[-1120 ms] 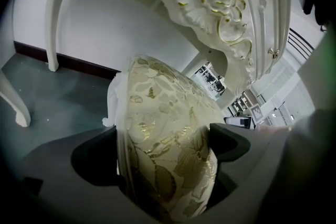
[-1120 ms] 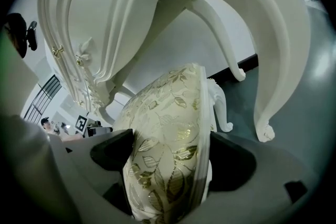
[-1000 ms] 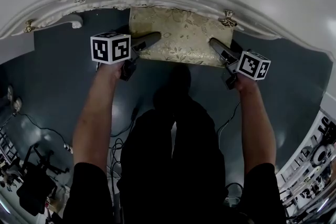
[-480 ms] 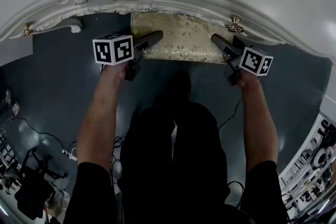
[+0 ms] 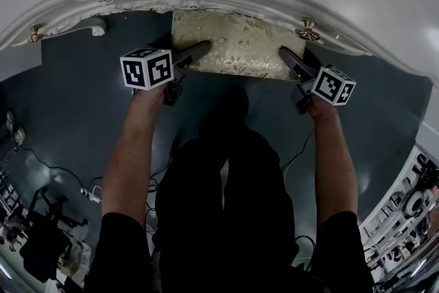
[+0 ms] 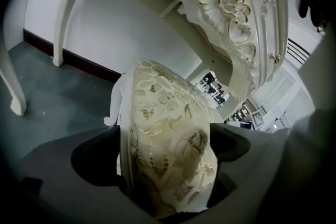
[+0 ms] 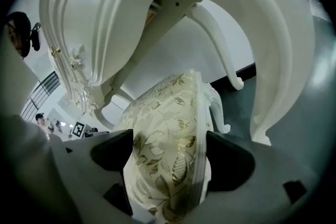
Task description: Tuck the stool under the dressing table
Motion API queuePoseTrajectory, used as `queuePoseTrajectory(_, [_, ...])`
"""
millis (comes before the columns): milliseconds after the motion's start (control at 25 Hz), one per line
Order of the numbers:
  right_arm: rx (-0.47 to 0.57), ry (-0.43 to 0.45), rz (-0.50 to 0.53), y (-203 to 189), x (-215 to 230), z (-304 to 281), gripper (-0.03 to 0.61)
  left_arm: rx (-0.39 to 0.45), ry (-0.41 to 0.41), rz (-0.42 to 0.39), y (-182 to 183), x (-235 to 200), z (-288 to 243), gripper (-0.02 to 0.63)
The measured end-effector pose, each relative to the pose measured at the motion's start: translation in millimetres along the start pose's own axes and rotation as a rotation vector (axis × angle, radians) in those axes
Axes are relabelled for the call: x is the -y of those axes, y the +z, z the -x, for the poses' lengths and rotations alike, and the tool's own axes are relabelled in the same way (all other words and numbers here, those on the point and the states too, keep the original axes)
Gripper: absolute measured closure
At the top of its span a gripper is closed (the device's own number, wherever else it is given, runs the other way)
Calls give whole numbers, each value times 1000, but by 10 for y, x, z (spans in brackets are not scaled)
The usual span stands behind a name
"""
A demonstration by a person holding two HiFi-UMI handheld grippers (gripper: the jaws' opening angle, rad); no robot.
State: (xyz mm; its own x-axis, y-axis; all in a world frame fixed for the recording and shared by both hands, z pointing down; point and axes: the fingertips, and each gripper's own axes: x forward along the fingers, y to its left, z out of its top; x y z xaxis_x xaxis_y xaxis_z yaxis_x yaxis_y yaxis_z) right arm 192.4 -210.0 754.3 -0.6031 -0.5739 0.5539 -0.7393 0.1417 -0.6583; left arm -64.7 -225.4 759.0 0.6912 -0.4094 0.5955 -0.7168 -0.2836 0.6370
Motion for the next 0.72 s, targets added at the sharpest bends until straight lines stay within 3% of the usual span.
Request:
queuePoseTrajectory(160, [-97, -33, 53, -161, -45, 161, 158, -92, 45, -43, -196, 57, 118, 92])
queuePoseTrajectory(320, [-194, -42, 58, -361, -84, 258, 160, -131, 101, -64, -311, 79, 193, 94])
queuePoseTrajectory(480, [-190, -85, 81, -369, -63, 241, 163, -141, 160, -102, -303, 68, 148, 97])
queuePoseTrajectory(720, [-175, -84, 100, -302, -67, 193, 161, -119, 176, -120, -256, 50, 123, 97])
